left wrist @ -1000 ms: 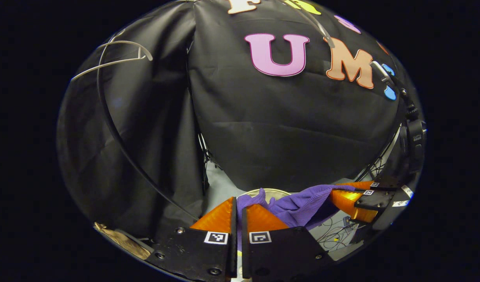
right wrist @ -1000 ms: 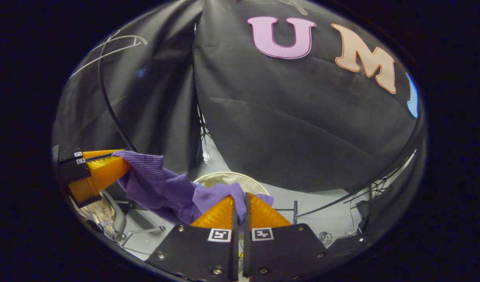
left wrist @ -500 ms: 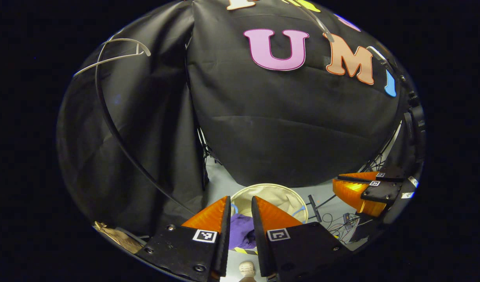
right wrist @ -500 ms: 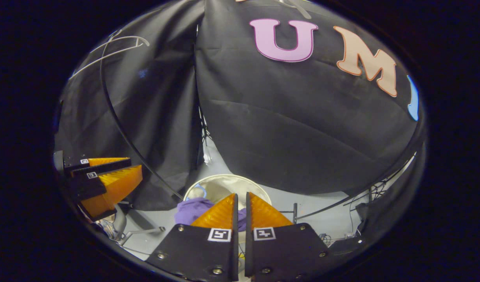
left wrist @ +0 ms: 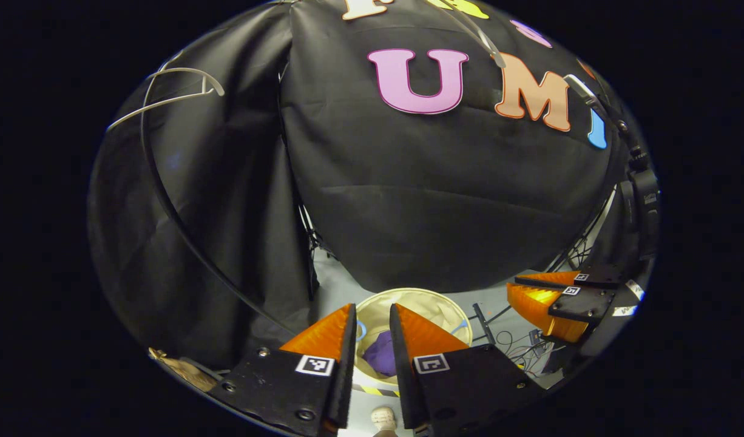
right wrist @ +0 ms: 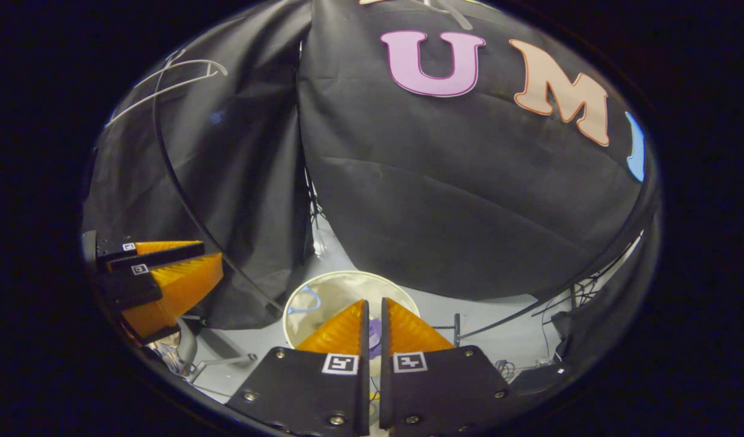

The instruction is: Grasp the clothes on the hanger with both hands and then place them into the laundry hamper below.

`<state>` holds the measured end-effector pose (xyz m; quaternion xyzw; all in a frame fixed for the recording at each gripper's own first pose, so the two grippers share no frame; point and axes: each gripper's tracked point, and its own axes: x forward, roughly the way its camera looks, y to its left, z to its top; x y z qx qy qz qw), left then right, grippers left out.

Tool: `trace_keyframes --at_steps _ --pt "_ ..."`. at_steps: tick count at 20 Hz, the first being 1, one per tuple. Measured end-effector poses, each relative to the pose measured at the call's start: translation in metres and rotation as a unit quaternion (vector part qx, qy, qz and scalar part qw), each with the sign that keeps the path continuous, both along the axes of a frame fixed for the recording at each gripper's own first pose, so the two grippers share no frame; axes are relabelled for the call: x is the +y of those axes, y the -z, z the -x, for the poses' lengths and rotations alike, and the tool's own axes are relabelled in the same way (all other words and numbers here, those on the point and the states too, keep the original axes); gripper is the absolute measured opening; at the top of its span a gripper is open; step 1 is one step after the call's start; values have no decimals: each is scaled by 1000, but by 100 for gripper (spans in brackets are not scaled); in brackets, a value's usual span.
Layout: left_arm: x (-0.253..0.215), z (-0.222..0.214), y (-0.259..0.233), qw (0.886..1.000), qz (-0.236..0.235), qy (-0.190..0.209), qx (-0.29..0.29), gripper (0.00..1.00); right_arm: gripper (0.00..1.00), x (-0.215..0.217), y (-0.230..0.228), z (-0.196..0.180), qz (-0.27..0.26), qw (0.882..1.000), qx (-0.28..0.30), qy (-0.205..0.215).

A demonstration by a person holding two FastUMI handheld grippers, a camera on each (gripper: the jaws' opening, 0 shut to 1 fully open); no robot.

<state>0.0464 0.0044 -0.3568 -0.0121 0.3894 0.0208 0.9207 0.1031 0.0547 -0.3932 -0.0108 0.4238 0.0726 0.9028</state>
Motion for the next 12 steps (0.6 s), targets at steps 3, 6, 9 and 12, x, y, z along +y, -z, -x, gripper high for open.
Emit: trace_keyframes --at_steps 3,6,9,12 --pt "-2 1 -5 1000 6 3 -8 59 20 0 -4 2 -5 1000 -5 3" --pt "-6 -1 -12 1000 9 9 -21 73 41 -5 -9 3 -5 1000 -10 13" --pt "-7 -2 -18 999 9 17 -28 99 62 -9 -14 5 -9 1000 -14 22" --pt "-10 -2 -28 999 0 26 -40 97 70 -15 -23 5 -11 999 -23 33"
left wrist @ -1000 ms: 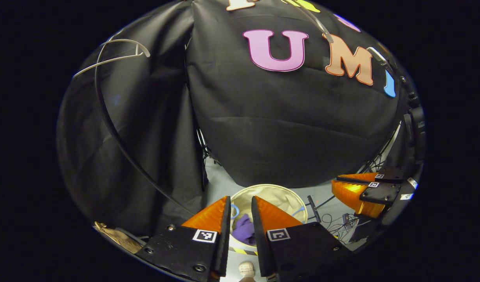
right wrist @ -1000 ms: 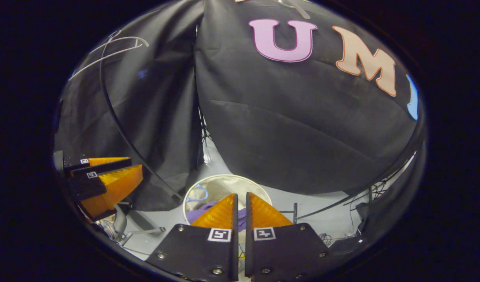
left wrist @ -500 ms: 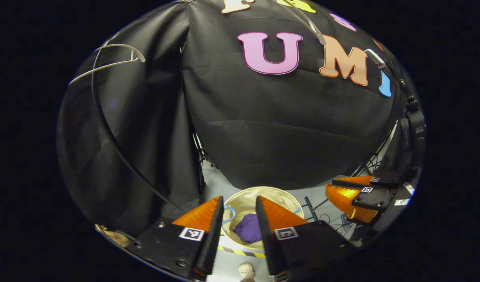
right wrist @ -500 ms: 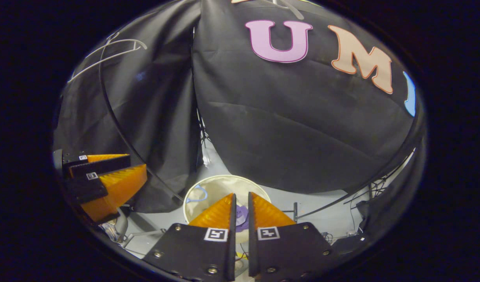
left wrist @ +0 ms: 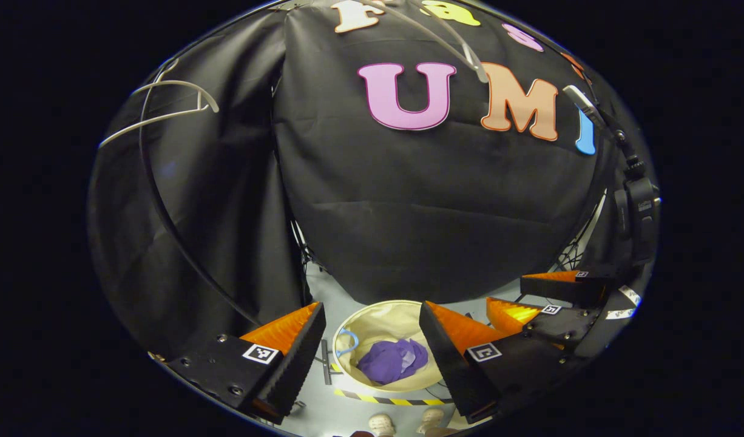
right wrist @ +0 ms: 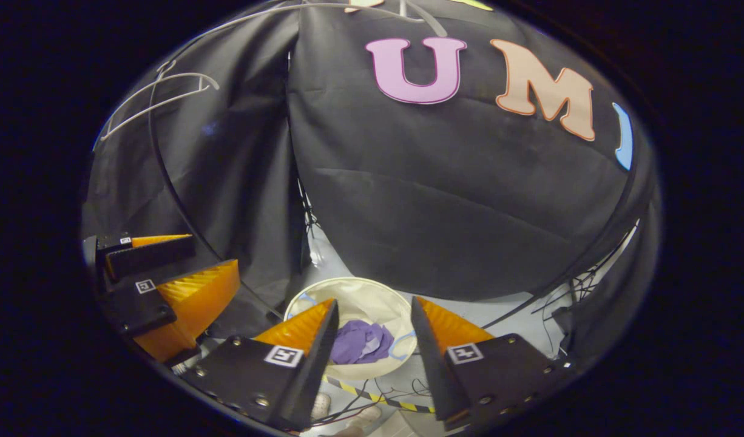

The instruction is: Grasp the clothes on the hanger with both hands and then place them into the laundry hamper below.

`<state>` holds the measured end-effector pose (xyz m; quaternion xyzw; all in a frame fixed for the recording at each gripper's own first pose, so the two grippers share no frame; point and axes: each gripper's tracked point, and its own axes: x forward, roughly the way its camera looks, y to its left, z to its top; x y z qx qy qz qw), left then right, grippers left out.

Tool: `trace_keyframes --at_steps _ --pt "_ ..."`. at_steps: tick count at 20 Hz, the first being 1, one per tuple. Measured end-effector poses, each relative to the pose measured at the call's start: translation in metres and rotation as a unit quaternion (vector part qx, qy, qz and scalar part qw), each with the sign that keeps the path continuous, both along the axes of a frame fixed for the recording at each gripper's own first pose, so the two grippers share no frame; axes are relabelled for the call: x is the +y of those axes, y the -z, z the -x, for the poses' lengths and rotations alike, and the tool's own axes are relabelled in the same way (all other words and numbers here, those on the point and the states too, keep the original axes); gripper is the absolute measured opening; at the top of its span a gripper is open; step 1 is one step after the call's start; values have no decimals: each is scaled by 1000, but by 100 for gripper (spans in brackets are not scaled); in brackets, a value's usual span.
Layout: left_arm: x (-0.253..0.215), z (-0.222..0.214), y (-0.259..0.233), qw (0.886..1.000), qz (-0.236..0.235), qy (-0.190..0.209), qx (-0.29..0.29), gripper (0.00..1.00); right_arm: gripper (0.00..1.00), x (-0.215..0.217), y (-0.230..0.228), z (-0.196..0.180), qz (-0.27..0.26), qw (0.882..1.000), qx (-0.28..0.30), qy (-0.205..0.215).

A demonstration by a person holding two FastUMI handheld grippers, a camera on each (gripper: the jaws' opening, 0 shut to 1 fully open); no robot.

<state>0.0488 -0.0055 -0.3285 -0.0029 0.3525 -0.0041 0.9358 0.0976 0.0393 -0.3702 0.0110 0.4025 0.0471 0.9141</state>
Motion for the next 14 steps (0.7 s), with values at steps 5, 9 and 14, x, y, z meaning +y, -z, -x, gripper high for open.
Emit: trace_keyframes --at_steps 5,9,14 --pt "-9 -4 -24 999 2 11 -31 97 100 -18 -22 3 10 999 -26 23" --pt "-17 -13 -59 997 -1 27 -72 96 100 -37 -58 2 18 997 -63 44" --pt "-27 -33 -131 987 8 40 -152 97 100 -65 -133 -7 27 987 -141 74"
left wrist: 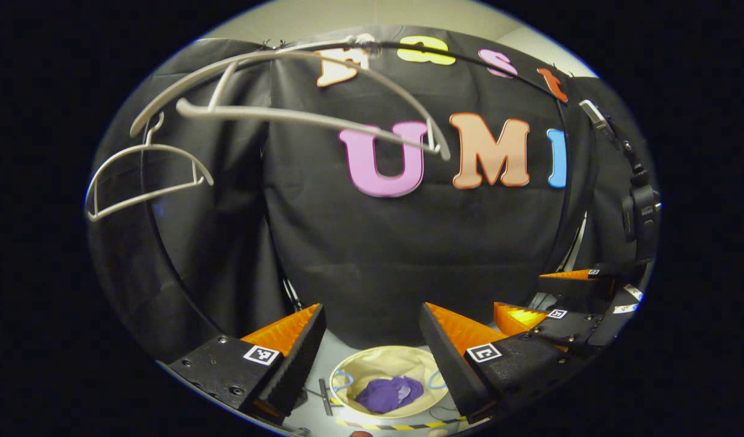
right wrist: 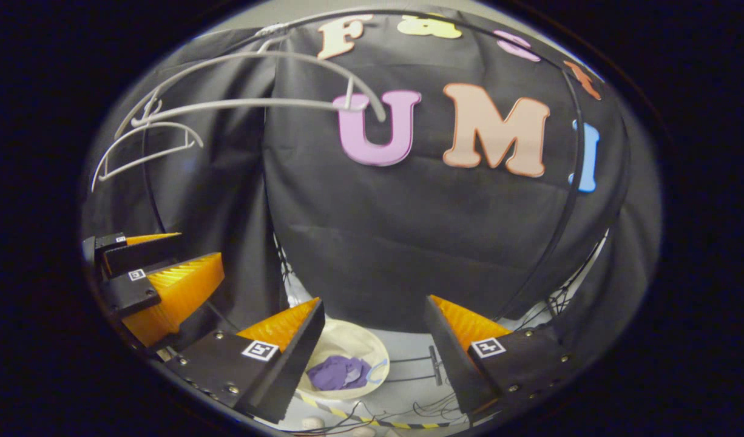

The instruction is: Grasp the clothes on the hanger with both hands and then place them into the laundry hamper below.

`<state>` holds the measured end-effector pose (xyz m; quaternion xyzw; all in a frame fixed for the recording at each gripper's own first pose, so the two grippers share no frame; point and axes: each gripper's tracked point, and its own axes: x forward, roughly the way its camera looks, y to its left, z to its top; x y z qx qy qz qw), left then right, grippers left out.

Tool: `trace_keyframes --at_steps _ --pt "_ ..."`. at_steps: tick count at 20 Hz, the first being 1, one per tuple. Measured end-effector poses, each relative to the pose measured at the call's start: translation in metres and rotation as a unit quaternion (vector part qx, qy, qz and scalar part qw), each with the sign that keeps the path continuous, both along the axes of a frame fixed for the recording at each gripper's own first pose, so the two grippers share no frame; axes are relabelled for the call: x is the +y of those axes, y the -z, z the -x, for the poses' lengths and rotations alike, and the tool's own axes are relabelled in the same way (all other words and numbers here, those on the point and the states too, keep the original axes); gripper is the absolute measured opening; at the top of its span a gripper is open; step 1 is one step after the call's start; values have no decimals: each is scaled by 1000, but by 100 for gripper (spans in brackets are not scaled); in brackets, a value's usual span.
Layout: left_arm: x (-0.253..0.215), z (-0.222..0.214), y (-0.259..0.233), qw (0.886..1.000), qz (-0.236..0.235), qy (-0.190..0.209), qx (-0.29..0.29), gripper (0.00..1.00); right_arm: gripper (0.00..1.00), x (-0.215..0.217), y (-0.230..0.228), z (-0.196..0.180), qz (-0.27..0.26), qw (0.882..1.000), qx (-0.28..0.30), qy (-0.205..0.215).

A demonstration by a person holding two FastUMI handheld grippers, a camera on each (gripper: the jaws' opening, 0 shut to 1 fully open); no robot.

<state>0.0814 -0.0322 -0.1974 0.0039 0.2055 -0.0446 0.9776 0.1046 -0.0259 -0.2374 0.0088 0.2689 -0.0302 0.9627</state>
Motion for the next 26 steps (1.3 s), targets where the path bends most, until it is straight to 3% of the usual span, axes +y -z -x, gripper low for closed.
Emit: trace_keyframes --at_steps 1,8,15,18,20,21,22,26 --pt "-3 -3 -16 1000 2 4 -18 97 96 -4 -14 -1 5 1000 -18 5" --pt "-23 -10 -126 991 14 32 -127 96 99 -30 -132 6 37 990 -132 24" --pt "-34 8 -214 977 38 33 -206 96 96 -37 -232 35 26 973 -227 34" --pt "-35 17 -234 974 49 32 -219 96 100 -40 -262 45 30 967 -252 36" --pt "-36 22 -243 972 53 32 -226 96 96 -42 -274 51 25 964 -261 35" --pt "-36 24 -247 971 52 32 -232 96 100 -43 -280 55 23 963 -267 35" --pt "-36 26 -251 970 51 31 -235 95 96 -45 -285 57 21 961 -274 36" --pt "-41 30 -258 969 53 32 -240 95 98 -53 -296 63 21 958 -284 37"
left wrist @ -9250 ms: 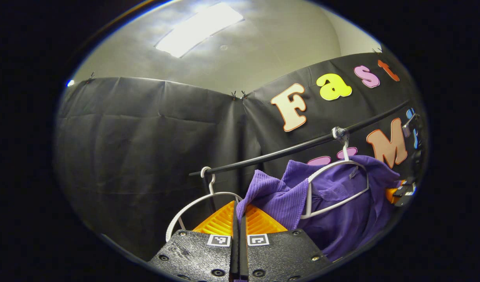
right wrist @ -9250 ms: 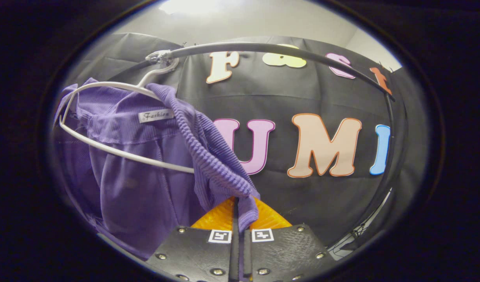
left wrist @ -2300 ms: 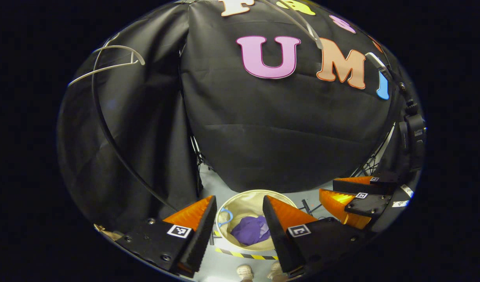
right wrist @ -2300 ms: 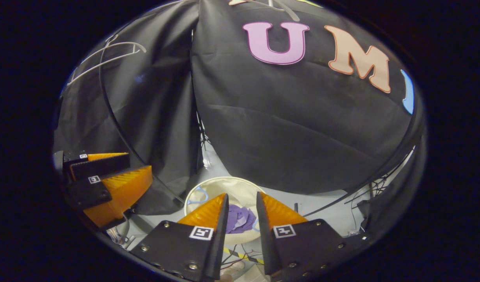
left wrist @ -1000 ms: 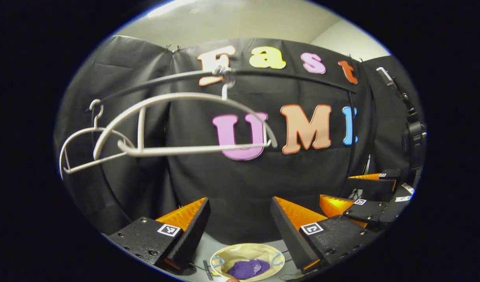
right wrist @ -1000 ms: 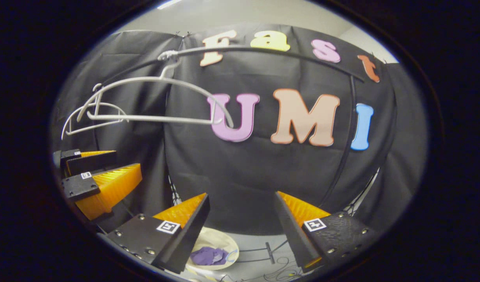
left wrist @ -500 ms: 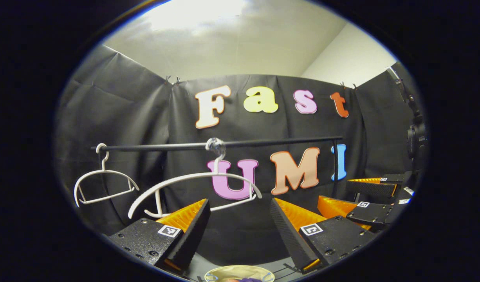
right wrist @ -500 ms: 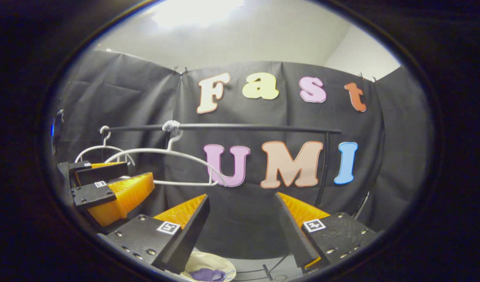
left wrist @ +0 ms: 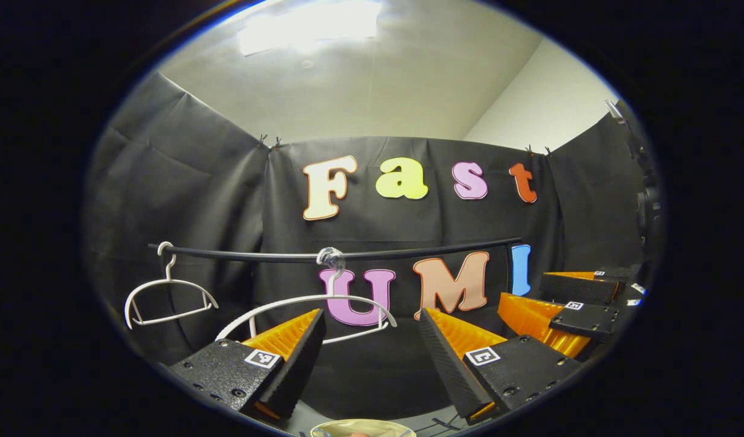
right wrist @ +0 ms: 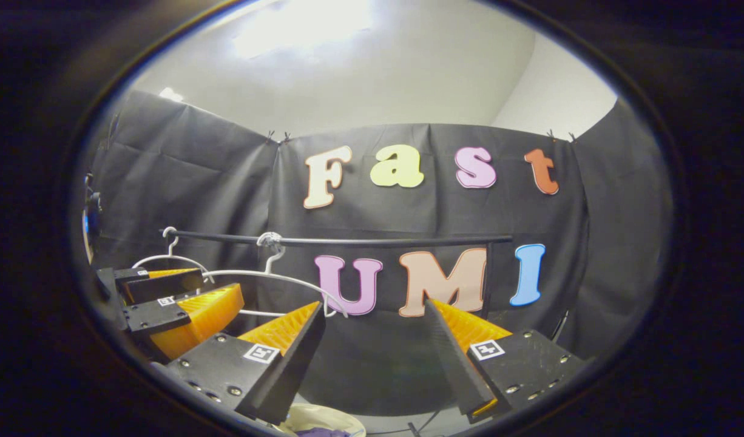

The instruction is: Grasp the clothes on the hanger with both hands and then place them into the laundry hamper below.

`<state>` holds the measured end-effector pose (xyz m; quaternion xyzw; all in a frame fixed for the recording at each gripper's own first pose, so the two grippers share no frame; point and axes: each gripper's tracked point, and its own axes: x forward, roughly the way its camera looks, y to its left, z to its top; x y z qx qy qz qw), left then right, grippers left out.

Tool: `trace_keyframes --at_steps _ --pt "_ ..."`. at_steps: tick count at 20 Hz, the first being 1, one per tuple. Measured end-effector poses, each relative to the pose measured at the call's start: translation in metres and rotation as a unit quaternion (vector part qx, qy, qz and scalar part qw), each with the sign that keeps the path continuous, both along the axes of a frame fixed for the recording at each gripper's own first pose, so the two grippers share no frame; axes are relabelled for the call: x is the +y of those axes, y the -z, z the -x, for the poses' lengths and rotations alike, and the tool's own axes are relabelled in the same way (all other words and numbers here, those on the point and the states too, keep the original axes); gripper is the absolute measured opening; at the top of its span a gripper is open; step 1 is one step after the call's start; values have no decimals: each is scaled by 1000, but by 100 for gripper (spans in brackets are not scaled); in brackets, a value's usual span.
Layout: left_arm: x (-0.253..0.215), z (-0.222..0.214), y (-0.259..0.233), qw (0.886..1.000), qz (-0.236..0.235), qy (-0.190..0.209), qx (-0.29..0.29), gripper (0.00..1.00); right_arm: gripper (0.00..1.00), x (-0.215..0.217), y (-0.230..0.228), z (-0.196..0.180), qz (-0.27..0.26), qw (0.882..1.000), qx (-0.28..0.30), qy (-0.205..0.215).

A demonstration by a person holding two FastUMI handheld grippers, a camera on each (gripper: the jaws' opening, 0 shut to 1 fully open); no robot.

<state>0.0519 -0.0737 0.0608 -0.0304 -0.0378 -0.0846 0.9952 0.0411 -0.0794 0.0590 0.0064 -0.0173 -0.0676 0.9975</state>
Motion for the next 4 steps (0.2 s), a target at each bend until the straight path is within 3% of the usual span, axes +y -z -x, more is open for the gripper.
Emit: trace_keyframes --at_steps 4 --pt "-7 1 -4 1000 4 2 -2 95 96 -8 -1 3 -1 1000 -2 1"
